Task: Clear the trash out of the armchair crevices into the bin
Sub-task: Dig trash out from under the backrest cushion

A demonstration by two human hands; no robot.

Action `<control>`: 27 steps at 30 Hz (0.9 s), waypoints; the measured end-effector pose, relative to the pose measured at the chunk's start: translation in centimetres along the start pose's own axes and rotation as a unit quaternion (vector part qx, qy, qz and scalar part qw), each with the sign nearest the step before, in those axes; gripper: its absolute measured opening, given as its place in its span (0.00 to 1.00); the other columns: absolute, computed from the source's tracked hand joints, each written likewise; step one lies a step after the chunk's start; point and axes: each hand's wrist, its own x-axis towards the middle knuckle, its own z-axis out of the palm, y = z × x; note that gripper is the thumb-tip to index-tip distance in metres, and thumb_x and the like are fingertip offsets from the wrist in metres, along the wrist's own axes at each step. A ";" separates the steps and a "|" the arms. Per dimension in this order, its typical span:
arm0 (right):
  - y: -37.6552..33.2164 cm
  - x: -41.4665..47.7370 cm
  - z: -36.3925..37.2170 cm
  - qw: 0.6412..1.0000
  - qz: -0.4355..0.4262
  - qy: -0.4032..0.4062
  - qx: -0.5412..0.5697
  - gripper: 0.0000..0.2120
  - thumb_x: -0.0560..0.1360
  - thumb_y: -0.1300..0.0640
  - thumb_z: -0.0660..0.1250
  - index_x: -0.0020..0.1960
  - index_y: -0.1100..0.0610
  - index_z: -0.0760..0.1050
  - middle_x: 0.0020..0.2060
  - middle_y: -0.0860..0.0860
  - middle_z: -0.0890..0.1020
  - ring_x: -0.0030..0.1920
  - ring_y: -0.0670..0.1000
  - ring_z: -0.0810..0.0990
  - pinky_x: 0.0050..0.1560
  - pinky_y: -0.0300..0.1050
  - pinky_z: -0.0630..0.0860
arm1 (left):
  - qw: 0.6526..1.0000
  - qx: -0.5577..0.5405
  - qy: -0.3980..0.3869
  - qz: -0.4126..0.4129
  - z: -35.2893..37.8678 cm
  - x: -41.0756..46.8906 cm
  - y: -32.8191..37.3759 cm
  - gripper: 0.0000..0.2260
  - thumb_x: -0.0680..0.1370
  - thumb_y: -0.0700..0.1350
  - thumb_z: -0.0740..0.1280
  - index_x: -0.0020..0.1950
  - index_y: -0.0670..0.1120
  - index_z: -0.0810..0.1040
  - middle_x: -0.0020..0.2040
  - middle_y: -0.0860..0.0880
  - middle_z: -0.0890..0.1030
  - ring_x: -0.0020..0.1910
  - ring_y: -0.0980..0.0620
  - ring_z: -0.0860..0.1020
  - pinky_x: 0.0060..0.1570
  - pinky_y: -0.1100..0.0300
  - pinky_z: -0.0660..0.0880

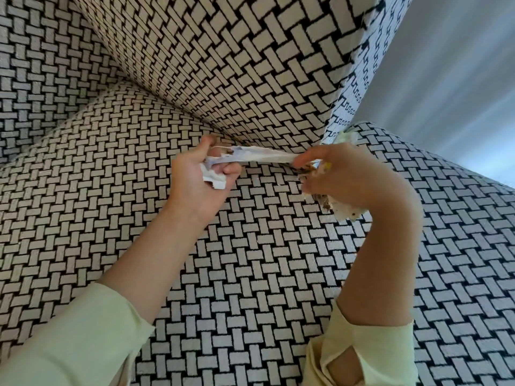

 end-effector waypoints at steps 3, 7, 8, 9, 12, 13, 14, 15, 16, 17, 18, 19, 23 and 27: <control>-0.8 0.1 0.6 0.999 -0.039 -0.012 -0.001 0.25 0.70 0.62 0.69 0.62 0.41 0.72 0.33 0.43 0.73 0.18 0.35 0.70 0.18 0.25 0.64 | 0.996 -0.089 -0.020 -0.008 -0.6 0.0 0.9 0.11 0.79 0.35 0.51 0.38 0.41 0.68 0.30 0.51 0.61 0.18 0.57 0.61 0.18 0.69 0.61; -2.9 0.7 2.5 0.992 -0.114 -0.044 -0.043 0.16 0.71 0.64 0.67 0.55 0.52 0.69 0.36 0.49 0.77 0.30 0.43 0.77 0.28 0.37 0.77 | 0.994 -0.108 -0.027 -0.009 -1.6 0.1 1.8 0.15 0.79 0.38 0.53 0.35 0.40 0.72 0.26 0.51 0.66 0.17 0.59 0.62 0.15 0.72 0.59; -3.4 0.8 2.9 0.990 -0.132 -0.041 -0.041 0.15 0.71 0.65 0.66 0.53 0.54 0.68 0.39 0.51 0.78 0.32 0.47 0.75 0.32 0.42 0.77 | 0.995 -0.101 -0.022 -0.006 -1.8 0.2 2.0 0.16 0.79 0.39 0.54 0.34 0.41 0.73 0.25 0.51 0.67 0.17 0.60 0.61 0.15 0.73 0.58; -3.9 0.8 3.2 0.987 -0.151 -0.036 -0.032 0.15 0.71 0.65 0.66 0.53 0.55 0.66 0.41 0.53 0.78 0.32 0.48 0.74 0.33 0.45 0.77 | 0.995 -0.097 -0.019 -0.004 -2.0 0.2 2.2 0.18 0.80 0.41 0.54 0.32 0.41 0.74 0.25 0.51 0.67 0.16 0.60 0.61 0.14 0.73 0.58; -4.4 0.9 3.6 0.984 -0.175 -0.006 -0.012 0.22 0.70 0.66 0.66 0.59 0.52 0.64 0.42 0.53 0.79 0.30 0.48 0.73 0.33 0.48 0.78 | 0.993 -0.117 -0.023 0.009 -2.6 0.3 3.3 0.15 0.79 0.41 0.55 0.34 0.42 0.72 0.25 0.52 0.67 0.16 0.60 0.62 0.13 0.72 0.59; -4.1 1.0 3.8 0.986 -0.163 0.008 -0.035 0.25 0.70 0.66 0.65 0.63 0.51 0.63 0.41 0.53 0.79 0.31 0.49 0.74 0.35 0.49 0.79 | 0.991 -0.128 -0.023 0.016 -2.8 0.3 3.8 0.13 0.78 0.41 0.56 0.34 0.42 0.72 0.25 0.52 0.68 0.16 0.60 0.62 0.13 0.72 0.59; -3.8 1.1 3.9 0.987 -0.142 0.016 -0.073 0.24 0.71 0.66 0.64 0.64 0.52 0.64 0.40 0.52 0.78 0.33 0.50 0.76 0.37 0.49 0.80 | 0.990 -0.135 -0.021 0.025 -2.9 0.2 4.2 0.13 0.78 0.40 0.57 0.34 0.42 0.73 0.25 0.52 0.67 0.16 0.60 0.62 0.13 0.72 0.59; -3.4 1.3 4.0 0.986 -0.117 0.021 -0.116 0.19 0.72 0.64 0.64 0.62 0.55 0.67 0.40 0.51 0.78 0.35 0.51 0.77 0.39 0.48 0.80 | 0.990 -0.139 -0.017 0.033 -3.0 0.2 4.6 0.14 0.78 0.39 0.56 0.35 0.42 0.73 0.25 0.52 0.67 0.16 0.60 0.62 0.14 0.72 0.59; -3.3 1.4 4.0 0.983 -0.100 0.027 -0.150 0.13 0.74 0.62 0.63 0.58 0.58 0.71 0.40 0.51 0.78 0.37 0.51 0.77 0.41 0.48 0.80 | 0.990 -0.139 -0.008 0.039 -3.1 0.2 4.9 0.15 0.80 0.40 0.54 0.35 0.42 0.73 0.25 0.52 0.67 0.17 0.60 0.62 0.14 0.72 0.59; -3.2 1.5 4.0 0.981 -0.093 0.035 -0.166 0.09 0.75 0.60 0.63 0.54 0.59 0.74 0.39 0.51 0.78 0.37 0.51 0.76 0.42 0.47 0.79 | 0.991 -0.123 0.000 0.046 -3.1 0.2 5.0 0.15 0.80 0.41 0.53 0.36 0.42 0.72 0.24 0.53 0.68 0.17 0.60 0.62 0.14 0.72 0.59; -3.3 1.5 4.0 0.980 -0.100 0.045 -0.167 0.07 0.77 0.57 0.62 0.51 0.59 0.75 0.37 0.50 0.77 0.37 0.51 0.75 0.40 0.46 0.78 | 0.994 -0.099 0.012 0.046 -3.1 0.2 5.0 0.14 0.80 0.41 0.54 0.37 0.43 0.72 0.24 0.53 0.68 0.17 0.61 0.62 0.15 0.73 0.59; -3.6 1.6 4.0 0.979 -0.114 0.052 -0.161 0.08 0.77 0.56 0.61 0.50 0.59 0.75 0.35 0.49 0.75 0.36 0.50 0.74 0.37 0.43 0.76 | 0.997 -0.055 0.025 0.040 -3.2 0.2 4.9 0.13 0.80 0.42 0.55 0.37 0.45 0.71 0.23 0.54 0.68 0.18 0.60 0.64 0.16 0.72 0.61; -5.9 1.5 4.7 0.970 -0.226 0.024 -0.090 0.08 0.78 0.55 0.62 0.51 0.55 0.78 0.33 0.46 0.75 0.29 0.42 0.69 0.36 0.39 0.74 | 0.980 0.199 0.010 0.010 -2.8 0.1 3.7 0.13 0.79 0.39 0.57 0.34 0.47 0.68 0.24 0.54 0.71 0.22 0.59 0.68 0.20 0.70 0.66; -7.5 1.5 6.7 0.957 -0.291 -0.010 -0.015 0.08 0.76 0.59 0.62 0.51 0.61 0.78 0.39 0.51 0.76 0.37 0.49 0.72 0.38 0.43 0.70 | 0.971 0.238 0.015 -0.014 -1.0 -0.7 2.6 0.10 0.80 0.45 0.57 0.52 0.41 0.76 0.37 0.52 0.78 0.23 0.56 0.73 0.23 0.69 0.68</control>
